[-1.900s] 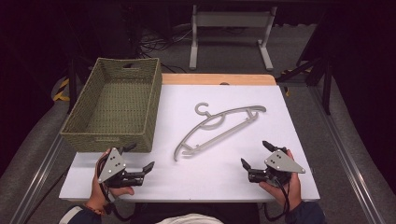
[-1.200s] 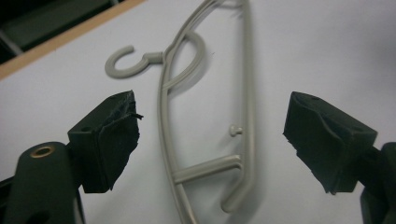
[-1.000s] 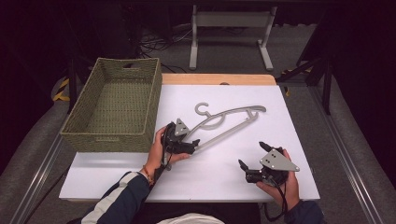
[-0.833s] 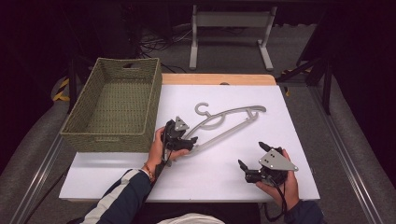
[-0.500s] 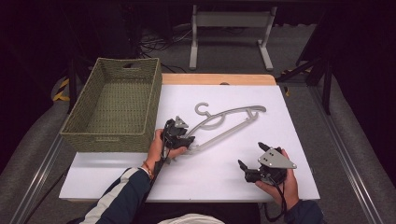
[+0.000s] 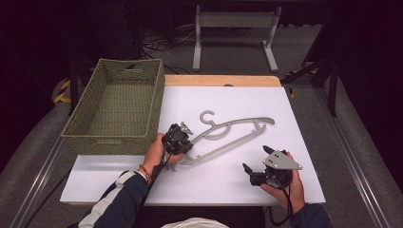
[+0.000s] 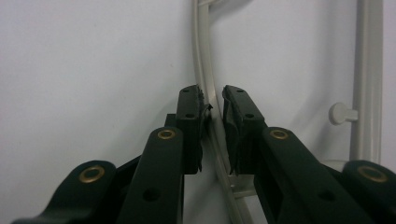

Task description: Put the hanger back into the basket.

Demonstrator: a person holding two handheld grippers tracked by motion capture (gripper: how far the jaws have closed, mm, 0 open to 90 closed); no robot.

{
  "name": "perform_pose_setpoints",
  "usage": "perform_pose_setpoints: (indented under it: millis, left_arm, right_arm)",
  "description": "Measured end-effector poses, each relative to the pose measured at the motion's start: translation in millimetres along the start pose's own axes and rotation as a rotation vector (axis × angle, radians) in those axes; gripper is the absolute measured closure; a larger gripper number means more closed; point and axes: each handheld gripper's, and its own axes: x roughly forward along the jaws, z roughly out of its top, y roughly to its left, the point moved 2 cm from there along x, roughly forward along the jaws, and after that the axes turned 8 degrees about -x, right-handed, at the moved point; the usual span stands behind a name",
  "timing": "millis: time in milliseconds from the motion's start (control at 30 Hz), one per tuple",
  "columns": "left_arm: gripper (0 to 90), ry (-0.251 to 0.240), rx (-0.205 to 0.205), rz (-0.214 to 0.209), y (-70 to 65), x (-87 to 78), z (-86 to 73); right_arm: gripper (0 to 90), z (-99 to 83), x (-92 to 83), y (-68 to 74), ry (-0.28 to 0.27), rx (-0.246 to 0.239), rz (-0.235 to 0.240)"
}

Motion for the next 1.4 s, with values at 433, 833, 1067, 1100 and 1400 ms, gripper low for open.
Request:
perform_pose_setpoints:
  millis: [433,833,1067,1100,1400]
  left_arm:
    - [63.8,0.028,0.017,-0.053,9.3,7.4,13.0]
    - [81.7,-0.032,0.034,-0.051,6.3,10.3,13.4]
    - [82.0,-0.131,0.042,-0.014,3.3,1.3,13.9]
    - [82.0,-0.137,0.044,-0.011,2.7,-0.2,14.0]
    - [81.9,-0.219,0.102,0.056,-5.3,-18.0,14.6]
  right_arm:
    - [9.6,-1.6,5.1,0.3,0.022,0.014,0.023]
    - [9.5,-3.6,6.5,-1.6,0.041,0.023,0.027]
    - [9.5,-3.8,3.6,-4.1,0.035,0.006,-0.004]
    - [9.5,-3.6,2.8,-4.6,0.031,0.008,-0.01]
    - [9.5,-3.9,0.9,-7.4,0.022,-0.005,-0.038]
